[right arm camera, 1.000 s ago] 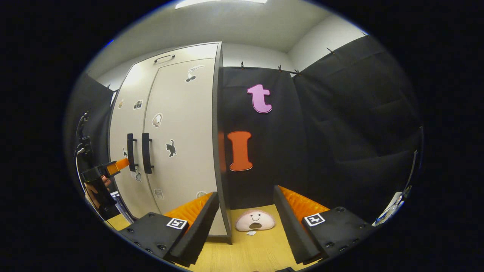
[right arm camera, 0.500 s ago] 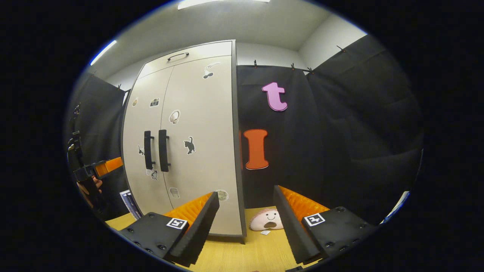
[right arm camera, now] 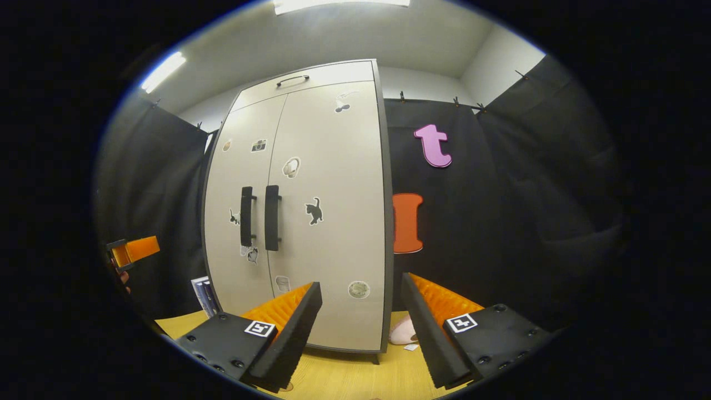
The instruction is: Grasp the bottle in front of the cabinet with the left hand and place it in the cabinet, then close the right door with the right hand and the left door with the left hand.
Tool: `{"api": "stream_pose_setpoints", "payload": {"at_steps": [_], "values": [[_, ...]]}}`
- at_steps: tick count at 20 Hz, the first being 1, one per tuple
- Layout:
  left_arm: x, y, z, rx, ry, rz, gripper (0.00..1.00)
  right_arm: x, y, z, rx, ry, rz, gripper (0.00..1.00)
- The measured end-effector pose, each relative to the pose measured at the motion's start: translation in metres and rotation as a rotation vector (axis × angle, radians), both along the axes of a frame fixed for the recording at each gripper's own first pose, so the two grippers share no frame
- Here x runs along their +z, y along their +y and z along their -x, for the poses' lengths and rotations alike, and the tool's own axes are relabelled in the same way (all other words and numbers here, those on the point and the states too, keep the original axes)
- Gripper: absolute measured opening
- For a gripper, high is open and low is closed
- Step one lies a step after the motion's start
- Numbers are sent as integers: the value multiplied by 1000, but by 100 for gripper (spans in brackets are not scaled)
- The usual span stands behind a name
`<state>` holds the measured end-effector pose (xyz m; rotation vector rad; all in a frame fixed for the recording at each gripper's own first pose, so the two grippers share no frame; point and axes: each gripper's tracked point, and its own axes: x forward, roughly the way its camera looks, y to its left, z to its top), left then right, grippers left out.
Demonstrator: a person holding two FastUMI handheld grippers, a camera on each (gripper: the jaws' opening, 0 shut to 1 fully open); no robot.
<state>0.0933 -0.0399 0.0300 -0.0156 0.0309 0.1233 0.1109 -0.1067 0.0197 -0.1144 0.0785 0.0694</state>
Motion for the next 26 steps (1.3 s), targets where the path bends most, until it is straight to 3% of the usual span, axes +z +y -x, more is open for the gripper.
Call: {"api": "stream_pose_setpoints", "payload": {"at_steps": [3, 9, 26], "values": [[-1, 8, 16, 42, 7, 3, 95, -5, 14, -2, 41, 13, -42, 96], [-8, 16, 23, 61, 16, 3, 95, -10, 17, -8, 45, 30, -44, 96], [-8, 16, 14, -5, 5, -2, 95, -8, 18, -3, -6, 25, -56, 96]]}}
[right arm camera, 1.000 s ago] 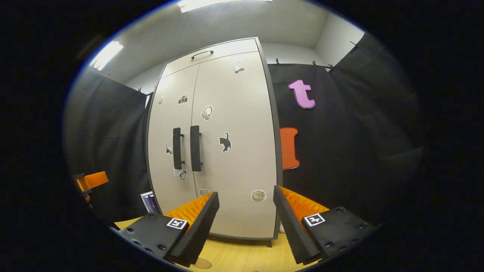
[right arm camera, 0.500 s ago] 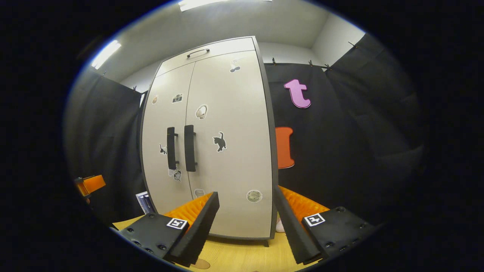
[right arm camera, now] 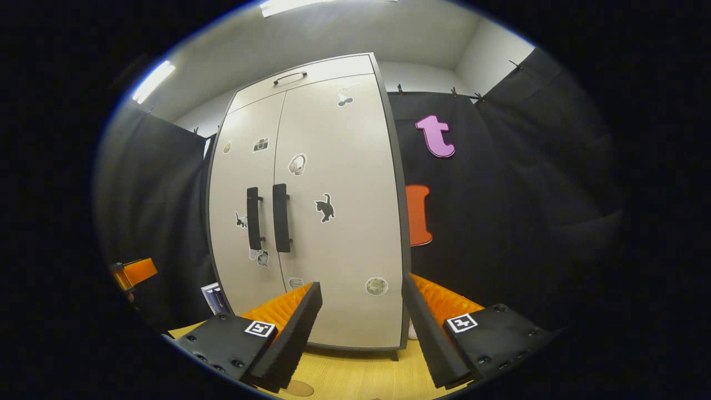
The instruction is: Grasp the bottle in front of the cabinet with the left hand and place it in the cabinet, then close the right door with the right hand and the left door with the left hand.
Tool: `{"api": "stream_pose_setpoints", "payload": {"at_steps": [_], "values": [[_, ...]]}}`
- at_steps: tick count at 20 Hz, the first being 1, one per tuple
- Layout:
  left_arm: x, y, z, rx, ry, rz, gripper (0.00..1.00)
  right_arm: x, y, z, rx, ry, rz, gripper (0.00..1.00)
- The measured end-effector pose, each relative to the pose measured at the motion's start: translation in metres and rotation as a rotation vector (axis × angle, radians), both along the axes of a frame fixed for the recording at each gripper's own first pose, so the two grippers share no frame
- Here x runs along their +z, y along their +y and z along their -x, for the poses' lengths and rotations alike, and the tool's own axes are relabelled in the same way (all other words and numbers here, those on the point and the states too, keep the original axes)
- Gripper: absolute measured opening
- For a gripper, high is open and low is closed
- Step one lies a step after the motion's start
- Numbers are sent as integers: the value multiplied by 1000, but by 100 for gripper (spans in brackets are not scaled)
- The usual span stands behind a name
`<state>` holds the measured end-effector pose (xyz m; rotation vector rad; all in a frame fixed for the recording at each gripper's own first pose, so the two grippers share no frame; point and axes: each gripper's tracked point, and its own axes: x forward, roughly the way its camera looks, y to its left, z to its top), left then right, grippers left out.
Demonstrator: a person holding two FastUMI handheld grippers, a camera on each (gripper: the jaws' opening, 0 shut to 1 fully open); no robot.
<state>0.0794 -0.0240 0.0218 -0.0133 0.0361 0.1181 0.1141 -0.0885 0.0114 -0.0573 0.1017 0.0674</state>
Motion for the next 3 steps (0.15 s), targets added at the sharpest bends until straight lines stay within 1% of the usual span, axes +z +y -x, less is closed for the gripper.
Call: {"api": "stream_pose_setpoints", "payload": {"at_steps": [1, 3], "values": [[1, 1, -1, -1, -2, -5, 95, 0, 3, 1, 2, 1, -3, 89], [3, 4, -1, -2, -4, -15, 95, -2, 8, 1, 7, 0, -8, 89]]}}
